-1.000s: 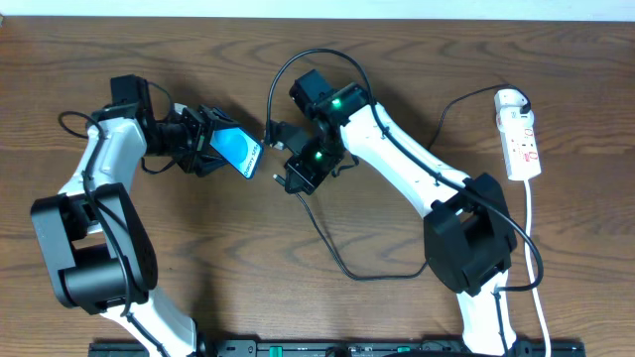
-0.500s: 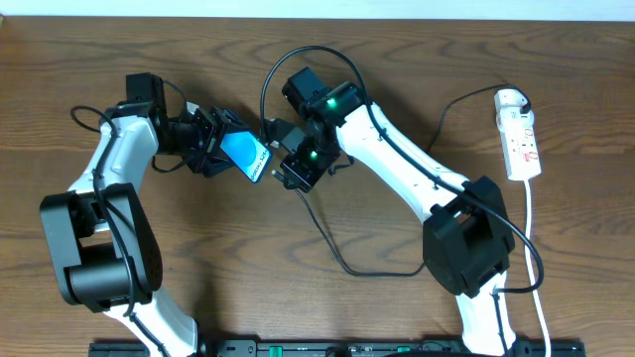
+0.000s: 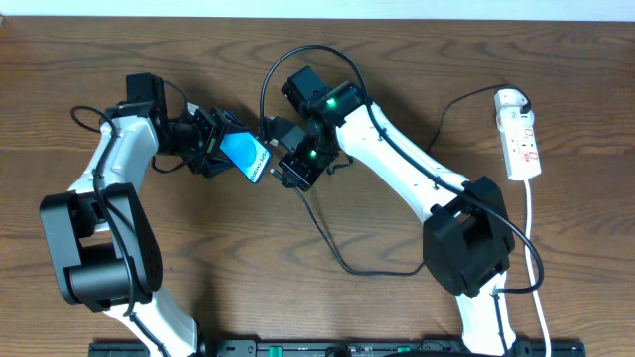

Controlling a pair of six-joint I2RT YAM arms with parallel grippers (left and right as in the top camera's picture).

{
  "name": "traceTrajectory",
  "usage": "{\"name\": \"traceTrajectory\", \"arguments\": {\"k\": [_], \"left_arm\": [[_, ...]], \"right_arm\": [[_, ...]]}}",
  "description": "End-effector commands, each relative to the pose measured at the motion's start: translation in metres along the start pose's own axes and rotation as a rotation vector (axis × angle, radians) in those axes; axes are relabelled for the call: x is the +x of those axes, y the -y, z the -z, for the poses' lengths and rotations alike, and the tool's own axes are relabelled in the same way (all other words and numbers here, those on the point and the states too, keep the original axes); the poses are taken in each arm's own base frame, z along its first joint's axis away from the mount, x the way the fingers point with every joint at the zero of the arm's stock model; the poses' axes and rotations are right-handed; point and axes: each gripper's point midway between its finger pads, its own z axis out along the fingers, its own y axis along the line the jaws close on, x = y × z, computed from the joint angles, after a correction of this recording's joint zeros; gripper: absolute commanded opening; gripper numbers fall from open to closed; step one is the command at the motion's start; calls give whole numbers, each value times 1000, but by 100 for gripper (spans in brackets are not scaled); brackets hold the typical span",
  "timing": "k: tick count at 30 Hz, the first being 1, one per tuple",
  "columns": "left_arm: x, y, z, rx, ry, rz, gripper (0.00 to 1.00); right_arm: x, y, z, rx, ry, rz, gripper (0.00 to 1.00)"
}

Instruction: Plug charger to phone and switch on socket

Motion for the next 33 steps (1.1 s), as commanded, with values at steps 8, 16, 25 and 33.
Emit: {"name": "traceTrajectory", "arguments": {"k": [8,16,25,33], "left_arm": [[6,7,5,16,-9,-30,56],[12,11,-1,10,-23,-49,55],[12,11,-1,10,-23,-49,56],[12,11,-1,10,-23,-50,55]], "right_arm": [[-7,-6,2,9,13,12,1],[-7,-7,1,9,11,13,1],[-3,-3,1,29,-2,4,1],[0,-1,1,41,-15,-4,1]]}}
